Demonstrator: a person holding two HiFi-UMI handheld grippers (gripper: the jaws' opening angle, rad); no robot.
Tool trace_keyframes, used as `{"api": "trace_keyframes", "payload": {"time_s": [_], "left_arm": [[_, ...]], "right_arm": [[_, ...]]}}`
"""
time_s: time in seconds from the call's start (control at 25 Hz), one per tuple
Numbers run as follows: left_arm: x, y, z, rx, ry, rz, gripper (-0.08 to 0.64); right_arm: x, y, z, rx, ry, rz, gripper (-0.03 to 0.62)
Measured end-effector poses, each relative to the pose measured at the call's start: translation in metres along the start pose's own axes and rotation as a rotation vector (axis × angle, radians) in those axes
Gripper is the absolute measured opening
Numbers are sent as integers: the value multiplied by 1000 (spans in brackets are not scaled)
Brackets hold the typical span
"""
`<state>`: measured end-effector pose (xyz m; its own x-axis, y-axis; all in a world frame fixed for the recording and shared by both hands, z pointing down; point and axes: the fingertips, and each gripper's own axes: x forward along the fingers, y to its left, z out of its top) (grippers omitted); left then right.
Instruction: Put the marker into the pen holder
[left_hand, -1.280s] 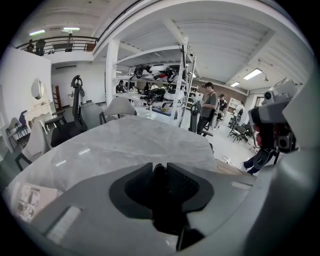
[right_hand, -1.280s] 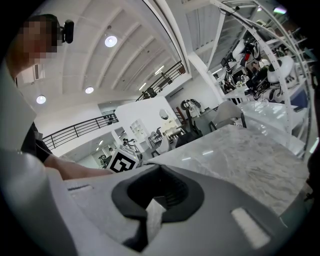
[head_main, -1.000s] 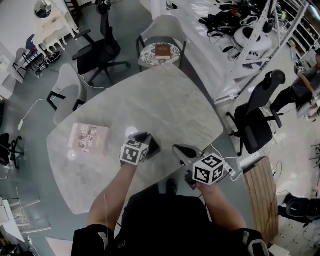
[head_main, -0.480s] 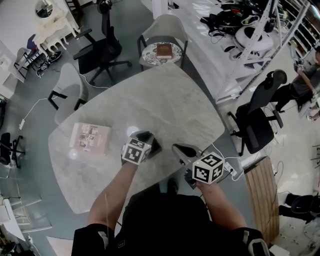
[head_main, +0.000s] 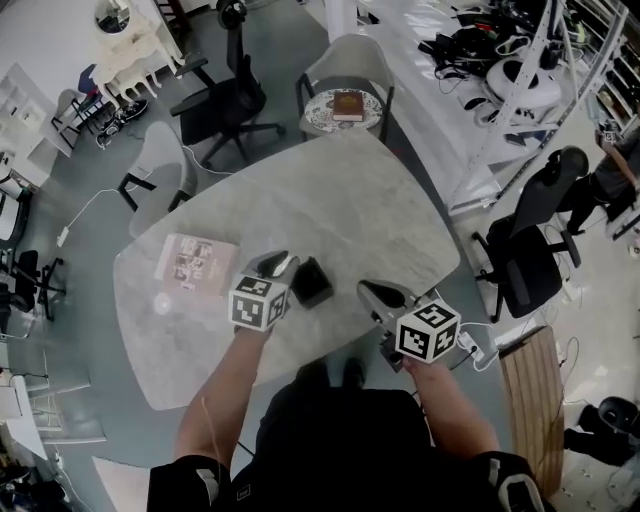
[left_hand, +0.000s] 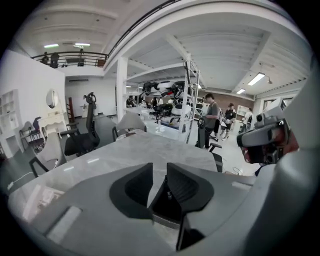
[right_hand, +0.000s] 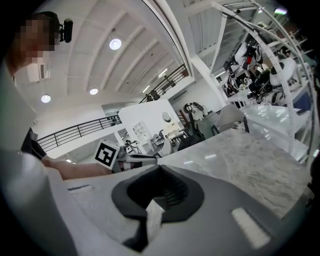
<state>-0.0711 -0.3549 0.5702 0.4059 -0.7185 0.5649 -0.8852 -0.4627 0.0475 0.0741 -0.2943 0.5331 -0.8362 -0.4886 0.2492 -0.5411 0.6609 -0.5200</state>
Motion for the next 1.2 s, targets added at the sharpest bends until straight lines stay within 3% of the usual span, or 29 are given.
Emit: {"api": "trace_keyframes", "payload": {"time_s": [0.32, 0.56, 0.88, 1.2], "left_arm": [[-84, 12, 12, -53, -120, 150, 40], [-134, 32, 12, -73, -194, 222, 21], [-189, 66, 14, -106, -296, 226, 17], [-238, 103, 0, -83, -335, 155, 10]], "right_arm": [[-2, 15, 19, -41, -51, 54, 3], [12, 56, 18, -126, -17, 95, 3], [38, 105, 30, -170, -34, 72, 3], [75, 162, 37, -202, -71, 16, 3]]}}
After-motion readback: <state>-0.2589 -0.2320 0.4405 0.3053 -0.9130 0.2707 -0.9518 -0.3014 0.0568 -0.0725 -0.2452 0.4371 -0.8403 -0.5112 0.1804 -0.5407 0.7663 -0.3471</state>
